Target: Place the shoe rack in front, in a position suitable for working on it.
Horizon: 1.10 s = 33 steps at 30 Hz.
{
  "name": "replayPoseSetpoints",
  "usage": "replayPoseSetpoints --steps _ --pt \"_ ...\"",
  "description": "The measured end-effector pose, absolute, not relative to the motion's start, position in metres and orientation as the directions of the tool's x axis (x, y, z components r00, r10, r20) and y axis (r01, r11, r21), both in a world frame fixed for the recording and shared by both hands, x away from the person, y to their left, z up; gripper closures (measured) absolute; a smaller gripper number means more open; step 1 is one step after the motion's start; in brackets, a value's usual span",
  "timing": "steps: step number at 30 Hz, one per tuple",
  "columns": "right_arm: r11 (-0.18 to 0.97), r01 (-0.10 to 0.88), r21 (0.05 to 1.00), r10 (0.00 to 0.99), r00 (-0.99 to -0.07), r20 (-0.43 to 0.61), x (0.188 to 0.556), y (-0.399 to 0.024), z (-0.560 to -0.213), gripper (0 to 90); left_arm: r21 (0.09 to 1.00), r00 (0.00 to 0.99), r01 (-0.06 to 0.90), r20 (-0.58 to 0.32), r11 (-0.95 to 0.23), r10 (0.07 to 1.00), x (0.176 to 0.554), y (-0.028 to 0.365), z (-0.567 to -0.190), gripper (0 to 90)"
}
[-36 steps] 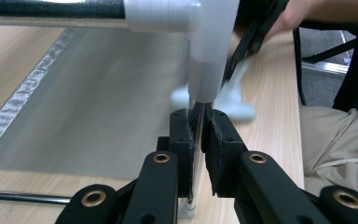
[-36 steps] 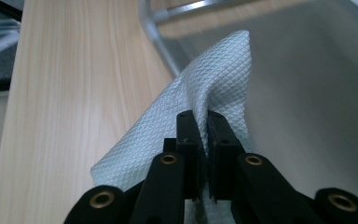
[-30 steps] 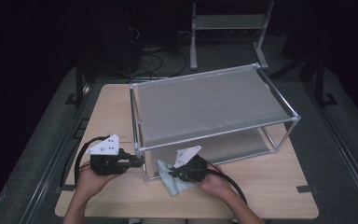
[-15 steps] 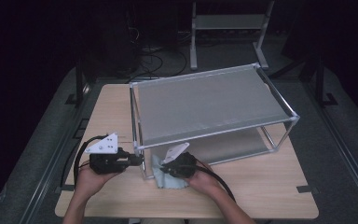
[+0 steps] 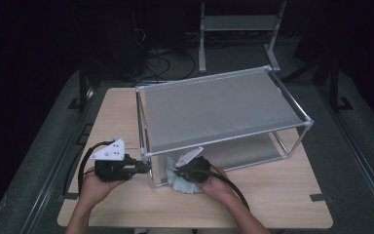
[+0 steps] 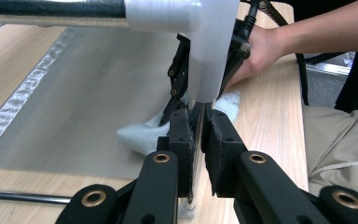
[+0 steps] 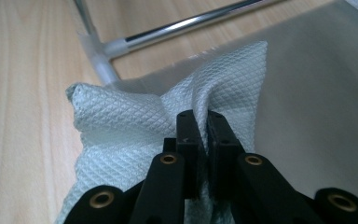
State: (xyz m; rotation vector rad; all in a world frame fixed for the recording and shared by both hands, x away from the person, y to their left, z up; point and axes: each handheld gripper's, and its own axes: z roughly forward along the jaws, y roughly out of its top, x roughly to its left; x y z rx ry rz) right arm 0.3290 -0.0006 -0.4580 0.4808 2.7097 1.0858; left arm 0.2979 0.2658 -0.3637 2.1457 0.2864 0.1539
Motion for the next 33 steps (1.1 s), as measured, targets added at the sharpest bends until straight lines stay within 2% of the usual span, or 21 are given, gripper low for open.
replayPoseSetpoints --steps 2,6,9,13,21,26,29,33 --pt "0.678 0.211 0.704 0.349 -0.935 -0.056 0.33 0.002 -0.458 84.9 0.829 0.964 0.146 0.003 -0.54 0.266 0.298 0.264 -0.363 81.6" --pt "0.695 0.174 0.697 0.315 -0.946 -0.079 0.325 0.038 -0.46 84.9 0.828 0.959 0.156 0.004 -0.539 0.284 0.298 0.269 -0.363 81.6" --pt "0.707 0.169 0.686 0.319 -0.943 -0.098 0.328 0.036 -0.459 84.9 0.832 0.958 0.158 0.001 -0.532 0.287 0.298 0.272 -0.364 81.6" --pt "0.703 0.198 0.683 0.367 -0.924 -0.11 0.335 0.007 -0.459 84.9 0.833 0.959 0.155 0.003 -0.53 0.284 0.3 0.27 -0.364 81.6" --pt "0.709 0.179 0.682 0.323 -0.942 -0.089 0.329 0.034 -0.457 84.8 0.827 0.954 0.164 0.005 -0.537 0.3 0.3 0.276 -0.363 81.6" --pt "0.688 0.208 0.695 0.379 -0.92 -0.101 0.337 0.0 -0.459 84.8 0.835 0.955 0.162 0.002 -0.527 0.296 0.301 0.276 -0.364 81.6" --pt "0.681 0.215 0.7 0.36 -0.931 -0.065 0.332 0.015 -0.458 84.6 0.83 0.954 0.163 0.006 -0.533 0.301 0.302 0.274 -0.363 81.6" --pt "0.7 0.189 0.689 0.337 -0.938 -0.085 0.33 0.025 -0.458 84.5 0.831 0.95 0.172 0.003 -0.529 0.314 0.302 0.281 -0.363 81.6"
